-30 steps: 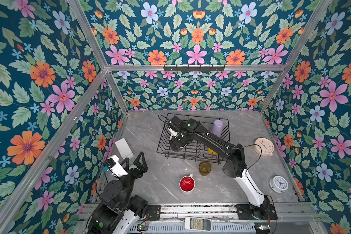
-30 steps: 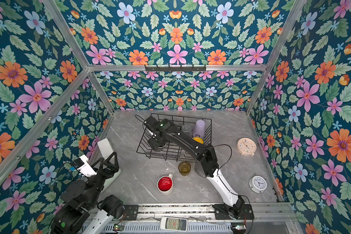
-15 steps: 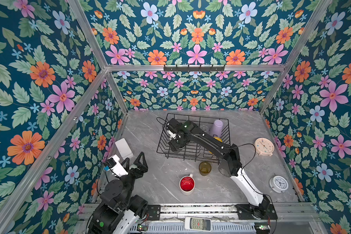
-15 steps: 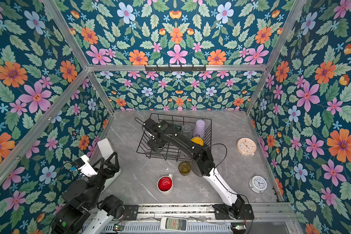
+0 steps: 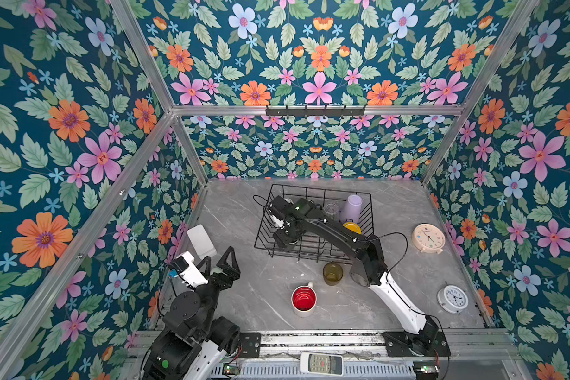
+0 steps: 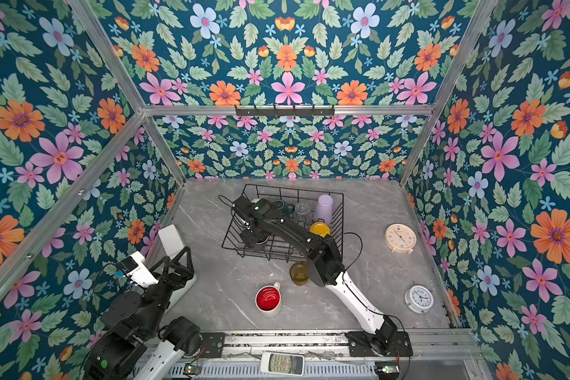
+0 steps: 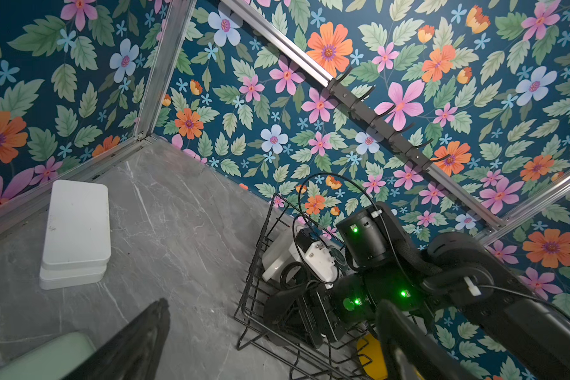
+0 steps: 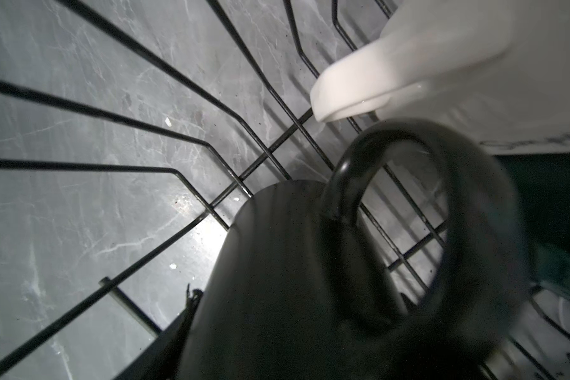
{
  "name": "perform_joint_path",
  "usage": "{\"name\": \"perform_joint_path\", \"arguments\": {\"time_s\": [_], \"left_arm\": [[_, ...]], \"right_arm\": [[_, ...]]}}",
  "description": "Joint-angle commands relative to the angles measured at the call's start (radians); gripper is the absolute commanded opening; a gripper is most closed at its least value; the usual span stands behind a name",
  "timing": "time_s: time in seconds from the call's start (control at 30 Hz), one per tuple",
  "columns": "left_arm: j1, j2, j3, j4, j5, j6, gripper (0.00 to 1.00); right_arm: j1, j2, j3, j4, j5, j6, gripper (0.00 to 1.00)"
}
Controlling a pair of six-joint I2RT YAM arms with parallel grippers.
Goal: Load the cups into the dish rack
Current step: 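Lower the inverted black mug into the rack beside the white mug with the right gripper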
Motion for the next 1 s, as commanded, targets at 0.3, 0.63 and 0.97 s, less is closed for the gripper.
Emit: {"name": "perform_joint_path", "arguments": {"time_s": [0.3, 0.63, 0.97], "left_arm": [[0.000, -0.004, 0.000, 0.012, -0.004, 0.002, 1.00], [-0.001, -0.012, 0.005, -0.001, -0.009, 0.000, 1.00], [-0.001, -0.024, 0.011, -0.013, -0.019, -0.009, 1.00]], "right_arm": [[0.002, 0.017, 0.004, 0.014, -0.011, -0.006, 0.53], [0.001, -0.012, -0.024, 0.047, -0.033, -0.006, 0.84], [0.001, -0.036, -0.029, 0.056, -0.026, 0.001, 0.92]]}}
